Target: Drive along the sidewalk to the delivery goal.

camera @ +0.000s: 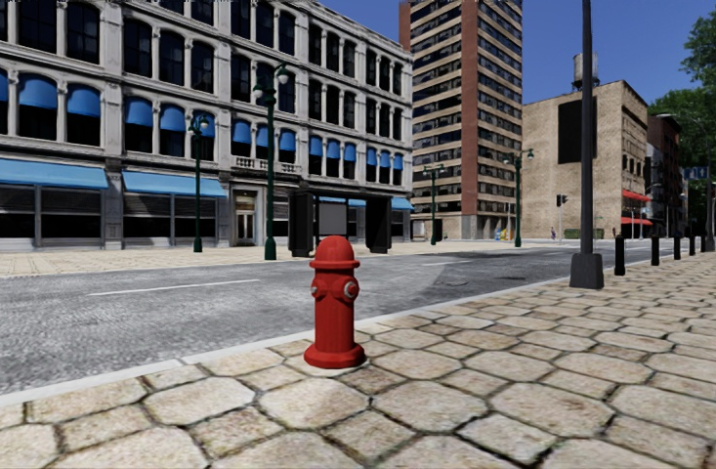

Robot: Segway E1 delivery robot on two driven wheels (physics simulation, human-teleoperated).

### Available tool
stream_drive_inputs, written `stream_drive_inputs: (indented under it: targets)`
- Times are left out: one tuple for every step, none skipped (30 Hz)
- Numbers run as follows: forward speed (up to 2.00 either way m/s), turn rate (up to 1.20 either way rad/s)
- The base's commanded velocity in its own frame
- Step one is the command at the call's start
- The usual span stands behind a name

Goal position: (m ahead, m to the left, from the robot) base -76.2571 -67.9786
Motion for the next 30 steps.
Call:
stream_drive_inputs:
  targets:
    - [0.00, -0.04]
    - [0.00, 0.00]
    - [0.00, 0.00]
    - [0.00, 0.00]
    - [0.00, 0.00]
    - [0.00, 0.00]
    - [0.00, 0.00]
    - [0.00, 0.00]
    - [0.00, 0.00]
    - [0.00, 0.00]
    - [1.48, 0.00]
    - [2.00, -0.08]
    - [2.00, -0.08]
    - [2.00, -0.27]
    - [2.00, -0.35]
    - [2.00, -0.37]
    - [2.00, -0.37]
    - [2.00, -0.37]
    - [2.00, -0.37]
    - [2.00, -0.37]
    - [2.00, -0.37]
    - [2.00, -0.37]
    - [2.00, -0.37]
    - [2.00, -0.37]
    - [2.00, -0.37]
    - [2.00, -0.37]
    - [2.00, -0.37]
    - [2.00, -0.37]
    - [2.00, -0.37]
    - [2.00, -0.37]
